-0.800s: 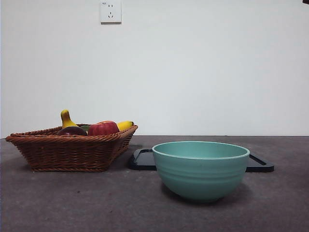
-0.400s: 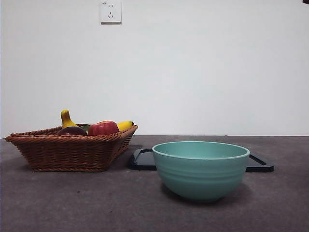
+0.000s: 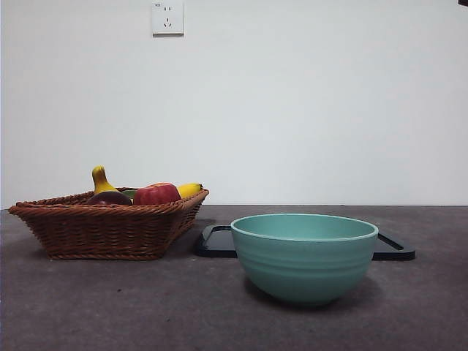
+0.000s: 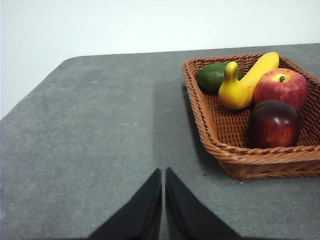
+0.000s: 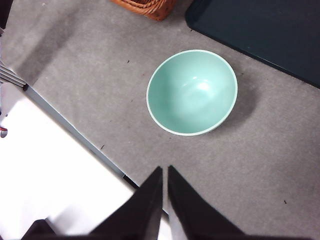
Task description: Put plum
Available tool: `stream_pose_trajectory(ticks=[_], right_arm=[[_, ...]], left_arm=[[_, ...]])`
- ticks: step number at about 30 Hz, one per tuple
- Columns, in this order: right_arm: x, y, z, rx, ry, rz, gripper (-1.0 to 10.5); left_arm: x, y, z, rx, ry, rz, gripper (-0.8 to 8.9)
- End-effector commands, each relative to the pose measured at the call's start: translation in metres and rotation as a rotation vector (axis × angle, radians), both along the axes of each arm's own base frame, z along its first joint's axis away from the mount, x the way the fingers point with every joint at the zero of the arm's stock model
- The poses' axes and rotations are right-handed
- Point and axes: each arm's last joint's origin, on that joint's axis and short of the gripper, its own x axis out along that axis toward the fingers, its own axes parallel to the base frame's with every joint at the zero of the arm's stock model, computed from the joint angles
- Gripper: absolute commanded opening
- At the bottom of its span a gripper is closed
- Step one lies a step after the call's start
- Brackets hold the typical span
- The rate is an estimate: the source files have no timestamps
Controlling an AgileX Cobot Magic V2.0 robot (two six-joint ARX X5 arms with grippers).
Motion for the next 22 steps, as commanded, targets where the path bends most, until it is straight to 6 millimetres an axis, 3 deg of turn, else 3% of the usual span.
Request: stream_pose_trajectory(ticks=[1,7,11,22], right_arm=[[-0.003,-0.001,0.007,0.004,-0.071,0.024,0.0],[0.008,-0.011,0.016,0.04,-0.341,-0.068,0.0],[0.01,-0.028,0.01,0.104,-0.516,-0.21,0.0],[0.002,-0.062,-0.07,0.095,-0.843,-0.492,0.0]], left_arm=[[0.001,0.0,-0.007,-0.002,0.026,0.005,0.1],[0.001,0.0,-0.007,-0.002,0.026,0.005,0.1],[0.001,0.0,-0.007,-0.002,0.026,0.005,0.1],[0.001,0.0,-0.007,-0.002,0.026,0.005,0.1]])
